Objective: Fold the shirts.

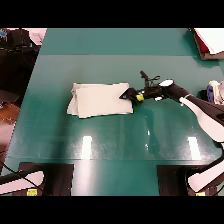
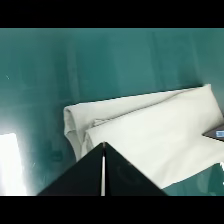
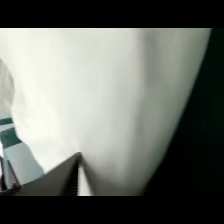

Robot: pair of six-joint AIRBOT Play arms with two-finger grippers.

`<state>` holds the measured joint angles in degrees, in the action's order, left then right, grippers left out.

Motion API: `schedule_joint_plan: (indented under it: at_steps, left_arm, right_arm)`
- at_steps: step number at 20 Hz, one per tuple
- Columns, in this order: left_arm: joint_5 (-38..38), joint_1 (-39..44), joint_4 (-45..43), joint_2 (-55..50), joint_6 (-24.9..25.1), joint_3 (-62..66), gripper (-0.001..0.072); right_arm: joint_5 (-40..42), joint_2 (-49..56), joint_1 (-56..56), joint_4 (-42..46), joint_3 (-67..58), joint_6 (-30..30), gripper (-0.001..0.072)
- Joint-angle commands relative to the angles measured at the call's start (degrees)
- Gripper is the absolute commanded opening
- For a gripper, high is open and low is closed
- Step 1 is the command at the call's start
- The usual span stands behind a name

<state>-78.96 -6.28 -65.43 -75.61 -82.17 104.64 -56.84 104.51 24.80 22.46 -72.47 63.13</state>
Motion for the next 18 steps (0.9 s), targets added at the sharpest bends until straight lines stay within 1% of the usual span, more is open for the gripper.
schedule_joint_plan:
  at_steps: [1,2,5,7,11,14,18]
  left_arm:
    - [-1.27,-0.04,0.02,0.04,0.11,-0.02,0.0028]
    - [-1.46,-0.04,0.02,0.04,0.11,-0.02,0.0028]
    - [-1.68,0.55,0.09,0.04,0.04,-0.07,0.0028]
    - [-1.64,2.51,0.04,0.04,0.04,-0.09,0.0028]
    - [0.37,9.31,0.04,0.02,0.09,-0.07,0.0028]
    - [3.48,13.81,0.07,0.02,0.07,-0.07,0.0028]
    - [6.43,15.96,1.31,0.02,-0.37,-0.07,0.0028]
  right_arm:
    - [0.20,3.37,3.23,-1.29,-5.75,-0.48,0.0158]
    - [0.33,3.37,3.37,-1.31,-6.14,-1.36,0.0017]
    - [0.37,1.05,1.68,0.81,-6.08,-1.55,0.0014]
    - [0.98,-3.23,-2.56,5.01,-6.08,1.29,0.0013]
    - [0.68,-14.38,-17.73,14.69,-6.10,8.00,0.0014]
    - [-1.70,-21.18,-31.28,21.55,-6.08,10.99,0.0014]
    - [-1.53,-24.98,-48.24,22.53,-6.12,11.41,0.0014]
